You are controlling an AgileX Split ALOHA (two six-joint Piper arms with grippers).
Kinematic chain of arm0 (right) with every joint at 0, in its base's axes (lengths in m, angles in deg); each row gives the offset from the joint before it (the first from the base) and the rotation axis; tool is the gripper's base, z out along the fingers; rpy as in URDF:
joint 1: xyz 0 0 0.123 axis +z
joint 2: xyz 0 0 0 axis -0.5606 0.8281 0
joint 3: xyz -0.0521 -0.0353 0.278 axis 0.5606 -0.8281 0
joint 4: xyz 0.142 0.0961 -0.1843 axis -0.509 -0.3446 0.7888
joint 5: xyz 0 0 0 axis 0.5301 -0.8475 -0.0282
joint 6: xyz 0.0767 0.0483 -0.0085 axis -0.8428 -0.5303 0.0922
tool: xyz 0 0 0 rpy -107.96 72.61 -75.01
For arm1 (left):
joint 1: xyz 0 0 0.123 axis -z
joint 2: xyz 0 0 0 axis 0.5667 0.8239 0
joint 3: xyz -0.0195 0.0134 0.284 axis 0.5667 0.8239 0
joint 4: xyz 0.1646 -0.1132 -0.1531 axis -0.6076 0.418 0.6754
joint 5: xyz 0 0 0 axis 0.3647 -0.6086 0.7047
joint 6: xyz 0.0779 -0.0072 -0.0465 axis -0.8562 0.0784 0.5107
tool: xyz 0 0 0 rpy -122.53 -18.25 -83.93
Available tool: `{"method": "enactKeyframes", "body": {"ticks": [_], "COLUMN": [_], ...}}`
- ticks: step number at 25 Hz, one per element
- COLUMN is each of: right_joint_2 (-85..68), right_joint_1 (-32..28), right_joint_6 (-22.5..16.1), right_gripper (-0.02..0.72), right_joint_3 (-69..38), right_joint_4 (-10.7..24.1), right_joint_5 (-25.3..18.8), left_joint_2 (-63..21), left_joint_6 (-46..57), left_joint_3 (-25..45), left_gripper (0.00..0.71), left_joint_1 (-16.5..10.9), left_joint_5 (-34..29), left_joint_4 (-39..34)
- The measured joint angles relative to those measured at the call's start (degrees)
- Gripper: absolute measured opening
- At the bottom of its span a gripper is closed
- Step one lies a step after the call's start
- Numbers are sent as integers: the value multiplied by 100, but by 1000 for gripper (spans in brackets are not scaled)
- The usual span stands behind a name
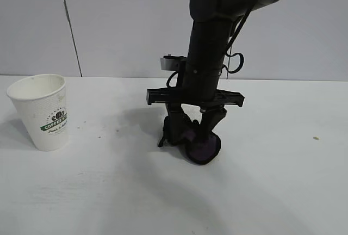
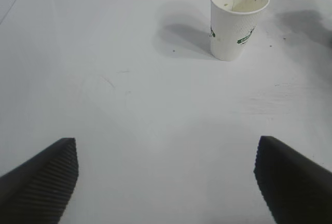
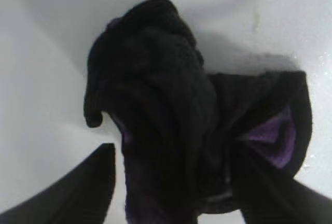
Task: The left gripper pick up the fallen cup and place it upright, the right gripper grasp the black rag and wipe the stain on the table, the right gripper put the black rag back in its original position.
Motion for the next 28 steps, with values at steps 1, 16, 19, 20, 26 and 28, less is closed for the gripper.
{"method": "enactKeyframes", "body": {"ticks": [1, 16, 19, 20, 26, 28], "right_joint_2": [-22, -1780, -2223, -2429, -3914, -4492], "right_joint_1": [0, -656, -1135, -1324, -2466, -2785], "right_joint_6": [0, -597, -603, -603, -598, -580], "right_gripper": [532, 558, 558, 558, 558, 558], "right_joint_3": [0, 0, -7, -7, -7, -7], "right_joint_4": [0, 2903, 3086, 3102, 3140, 3165], "right_joint_5": [-5, -758, -790, -812, -895, -927], "left_joint_2": [0, 0, 0, 0, 0, 0], "left_joint_6": [0, 0, 0, 0, 0, 0], "left_joint_3": [0, 0, 0, 0, 0, 0], "left_gripper": [664, 664, 664, 664, 664, 664], "left_joint_1": [0, 0, 0, 0, 0, 0], "left_joint_5": [0, 0, 0, 0, 0, 0], "left_joint_4": [0, 0, 0, 0, 0, 0]}}
